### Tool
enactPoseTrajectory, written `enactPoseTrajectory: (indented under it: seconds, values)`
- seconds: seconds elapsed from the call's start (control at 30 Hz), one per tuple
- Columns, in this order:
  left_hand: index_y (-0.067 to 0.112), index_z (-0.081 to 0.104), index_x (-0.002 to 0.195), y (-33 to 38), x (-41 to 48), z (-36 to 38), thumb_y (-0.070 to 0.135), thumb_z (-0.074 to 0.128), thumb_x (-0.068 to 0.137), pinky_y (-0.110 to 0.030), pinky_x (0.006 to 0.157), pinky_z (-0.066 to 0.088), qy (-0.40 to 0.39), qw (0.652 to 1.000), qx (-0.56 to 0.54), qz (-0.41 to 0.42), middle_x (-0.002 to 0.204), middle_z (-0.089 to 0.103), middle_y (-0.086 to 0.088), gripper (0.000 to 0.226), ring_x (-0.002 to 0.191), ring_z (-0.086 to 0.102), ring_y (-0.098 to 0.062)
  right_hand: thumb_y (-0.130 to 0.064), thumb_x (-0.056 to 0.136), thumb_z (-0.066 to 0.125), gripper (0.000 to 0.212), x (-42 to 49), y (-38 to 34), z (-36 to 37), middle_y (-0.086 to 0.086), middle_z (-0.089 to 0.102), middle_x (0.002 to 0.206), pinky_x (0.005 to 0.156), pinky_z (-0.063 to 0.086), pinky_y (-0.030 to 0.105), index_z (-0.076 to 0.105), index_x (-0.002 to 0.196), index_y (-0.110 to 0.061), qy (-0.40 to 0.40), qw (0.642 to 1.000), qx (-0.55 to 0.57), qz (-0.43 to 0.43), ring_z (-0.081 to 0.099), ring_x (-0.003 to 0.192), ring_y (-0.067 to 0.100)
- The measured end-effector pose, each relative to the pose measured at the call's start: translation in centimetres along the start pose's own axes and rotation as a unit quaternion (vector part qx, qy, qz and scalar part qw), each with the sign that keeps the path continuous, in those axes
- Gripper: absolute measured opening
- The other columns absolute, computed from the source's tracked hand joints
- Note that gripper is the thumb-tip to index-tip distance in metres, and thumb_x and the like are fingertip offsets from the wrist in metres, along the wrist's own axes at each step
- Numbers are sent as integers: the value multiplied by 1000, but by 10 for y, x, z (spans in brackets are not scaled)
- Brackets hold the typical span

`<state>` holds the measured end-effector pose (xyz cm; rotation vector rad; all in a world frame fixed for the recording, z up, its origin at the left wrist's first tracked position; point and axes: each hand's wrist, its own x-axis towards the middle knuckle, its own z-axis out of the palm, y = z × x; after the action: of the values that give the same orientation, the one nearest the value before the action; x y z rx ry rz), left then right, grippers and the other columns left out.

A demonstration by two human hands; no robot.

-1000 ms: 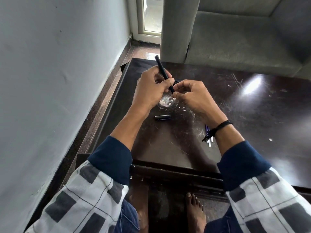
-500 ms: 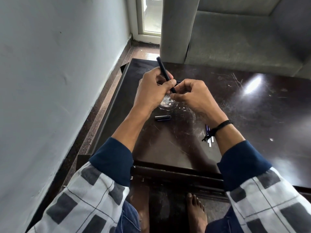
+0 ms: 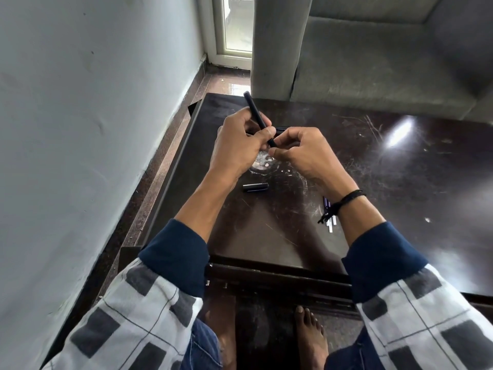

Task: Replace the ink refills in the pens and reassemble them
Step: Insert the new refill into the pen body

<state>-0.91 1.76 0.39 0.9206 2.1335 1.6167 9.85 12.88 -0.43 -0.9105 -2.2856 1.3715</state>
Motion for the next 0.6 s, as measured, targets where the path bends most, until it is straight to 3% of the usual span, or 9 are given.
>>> enactPoseTrajectory:
  seconds: [0.1, 0.3, 0.5, 0.6]
  values:
    - [21, 70, 93, 0, 0, -1, 20, 75, 87, -43, 81, 62, 3, 1000, 4, 1, 81, 74, 6, 9, 70, 74, -9, -17, 90, 77, 5, 0, 0, 2, -3, 74, 85, 85, 56, 39, 76, 94, -16, -7, 1000, -3, -6, 64, 78, 9]
    - [21, 70, 96, 0, 1, -2, 22, 75, 88, -42, 81, 62, 4, 1000, 14, 5, 84, 74, 7, 10, 73, 74, -7, -30, 88, 80, 15, 1, 0, 3, -3, 70, 82, 75, 53, 33, 75, 96, -20, -17, 1000, -4, -7, 62, 74, 8]
    - [22, 69, 93, 1, 0, -2, 21, 75, 88, -45, 82, 61, 4, 1000, 4, -3, 80, 75, 6, 8, 70, 74, -12, -26, 79, 88, 22, 0, 0, 0, 3, 74, 88, 87, 59, 46, 74, 94, -20, -13, 1000, 0, -3, 67, 79, 14]
    - [21, 69, 94, 1, 0, -2, 21, 75, 88, -45, 82, 61, 4, 1000, 2, -3, 81, 75, 5, 8, 71, 74, -11, -20, 79, 88, 20, -1, 0, -2, 6, 75, 93, 86, 59, 41, 73, 92, -17, -8, 1000, -11, 0, 69, 83, 18]
